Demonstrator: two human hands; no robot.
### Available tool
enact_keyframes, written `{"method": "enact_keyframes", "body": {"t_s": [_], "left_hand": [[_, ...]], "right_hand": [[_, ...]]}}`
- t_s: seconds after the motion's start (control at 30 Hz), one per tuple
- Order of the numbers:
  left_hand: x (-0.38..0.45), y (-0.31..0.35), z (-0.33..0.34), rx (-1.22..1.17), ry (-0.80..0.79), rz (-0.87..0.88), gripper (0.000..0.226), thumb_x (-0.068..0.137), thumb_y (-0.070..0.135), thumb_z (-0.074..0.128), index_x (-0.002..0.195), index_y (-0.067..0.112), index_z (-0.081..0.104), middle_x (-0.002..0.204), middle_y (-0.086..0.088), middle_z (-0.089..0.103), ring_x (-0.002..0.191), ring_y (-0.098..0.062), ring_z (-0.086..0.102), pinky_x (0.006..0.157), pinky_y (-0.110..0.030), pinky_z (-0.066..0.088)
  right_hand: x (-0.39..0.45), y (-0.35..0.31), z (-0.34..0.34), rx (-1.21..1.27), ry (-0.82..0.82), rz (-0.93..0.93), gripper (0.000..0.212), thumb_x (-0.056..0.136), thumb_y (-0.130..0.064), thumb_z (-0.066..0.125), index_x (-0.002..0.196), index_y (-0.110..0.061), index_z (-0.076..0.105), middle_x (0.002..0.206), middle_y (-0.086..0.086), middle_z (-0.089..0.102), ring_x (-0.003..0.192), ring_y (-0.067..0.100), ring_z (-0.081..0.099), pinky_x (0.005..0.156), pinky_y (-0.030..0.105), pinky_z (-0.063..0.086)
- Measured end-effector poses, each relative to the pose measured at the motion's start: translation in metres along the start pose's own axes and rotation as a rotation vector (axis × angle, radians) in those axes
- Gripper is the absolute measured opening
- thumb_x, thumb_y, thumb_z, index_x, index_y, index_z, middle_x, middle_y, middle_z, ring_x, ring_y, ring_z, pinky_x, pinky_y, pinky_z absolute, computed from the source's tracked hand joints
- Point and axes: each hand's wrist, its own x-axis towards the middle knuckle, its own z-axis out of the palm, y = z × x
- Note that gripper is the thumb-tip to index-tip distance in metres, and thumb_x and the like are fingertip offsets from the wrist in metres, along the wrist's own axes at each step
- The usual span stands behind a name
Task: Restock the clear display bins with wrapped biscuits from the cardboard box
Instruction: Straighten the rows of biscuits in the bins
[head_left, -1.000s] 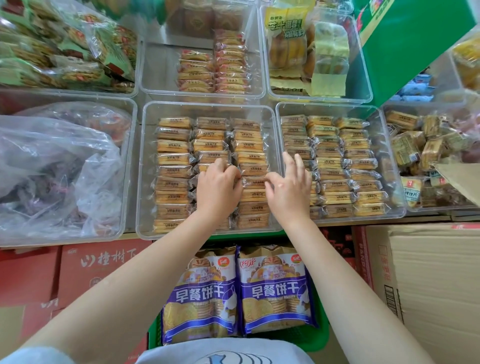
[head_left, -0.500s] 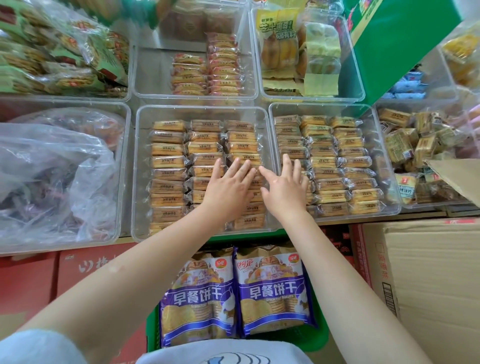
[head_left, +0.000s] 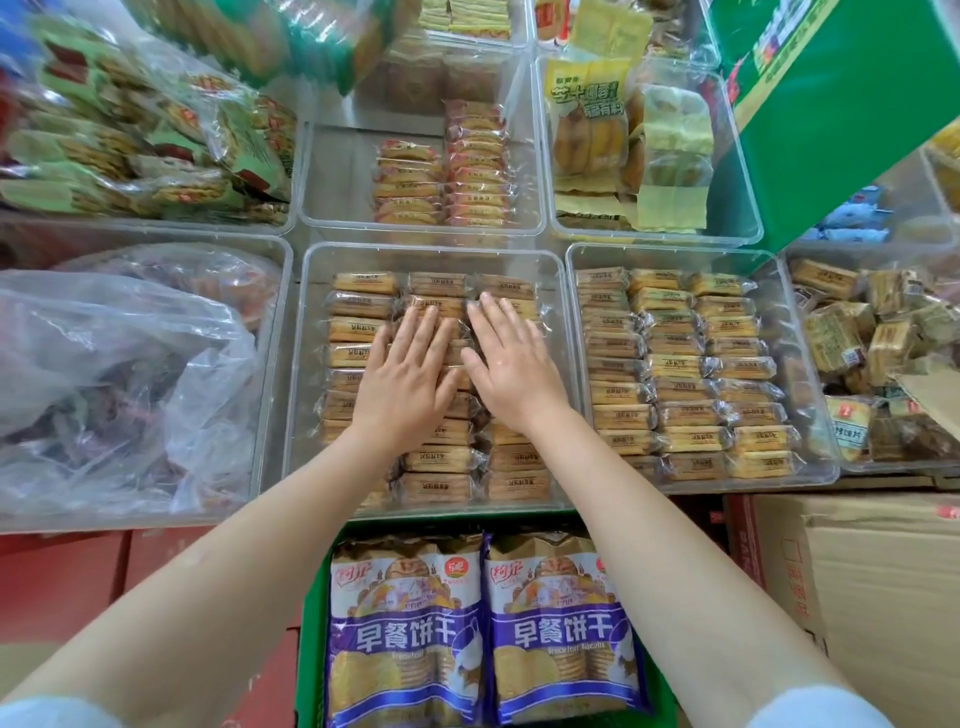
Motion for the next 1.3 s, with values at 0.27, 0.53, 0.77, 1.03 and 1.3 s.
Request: {"method": "enact_keyframes", "body": {"t_s": [0.27,0.53,0.77,1.03,1.3], "left_hand": [[0.001,-0.002,0.005,-0.015,0.024,0.009,0.072,0.1,0.058,-0.004,0.162,0.023,0.002,0.168,0.001,-0.007,0.154,-0.017,-0.015,0.126,-0.044,-0.005],[0.001,-0.001,0.006,-0.011,0.031,0.003,0.069,0.101,0.057,-0.003,0.161,0.022,-0.004,0.168,0.001,-0.011,0.153,-0.017,-0.019,0.125,-0.044,-0.007],[0.001,-0.001,0.006,0.003,0.029,0.003,0.069,0.101,0.057,-0.003,0.16,0.022,-0.007,0.168,0.0,-0.013,0.153,-0.018,-0.02,0.125,-0.044,-0.009],[0.001,-0.001,0.005,-0.002,0.021,0.001,0.069,0.101,0.057,-0.002,0.16,0.022,-0.008,0.168,0.001,-0.013,0.153,-0.017,-0.021,0.125,-0.045,-0.008],[0.001,-0.002,0.006,-0.036,0.03,0.001,0.069,0.102,0.057,0.002,0.161,0.022,-0.004,0.168,0.001,-0.01,0.154,-0.016,-0.018,0.125,-0.044,-0.007]], "right_hand": [[0.003,0.003,0.007,-0.18,0.035,0.151,0.069,0.1,-0.065,0.012,0.158,-0.029,0.027,0.169,0.003,0.002,0.156,0.024,-0.004,0.124,0.049,-0.009],[0.025,-0.012,-0.008,-0.087,0.131,0.157,0.061,0.105,-0.057,0.022,0.158,-0.026,0.029,0.168,0.008,0.011,0.155,0.03,0.006,0.124,0.049,0.002],[0.039,-0.007,0.005,-0.058,0.039,0.205,0.065,0.102,-0.064,0.017,0.16,-0.038,0.008,0.17,0.003,-0.002,0.156,0.025,-0.005,0.124,0.048,-0.005],[0.039,-0.013,0.009,-0.059,0.013,0.29,0.071,0.1,-0.068,0.012,0.161,-0.033,0.01,0.168,0.004,-0.013,0.154,0.023,-0.016,0.124,0.049,-0.01],[0.036,-0.024,0.005,0.004,0.068,0.417,0.069,0.1,-0.068,0.012,0.159,-0.035,0.02,0.167,0.014,-0.012,0.153,0.029,-0.018,0.124,0.049,-0.01]]}}
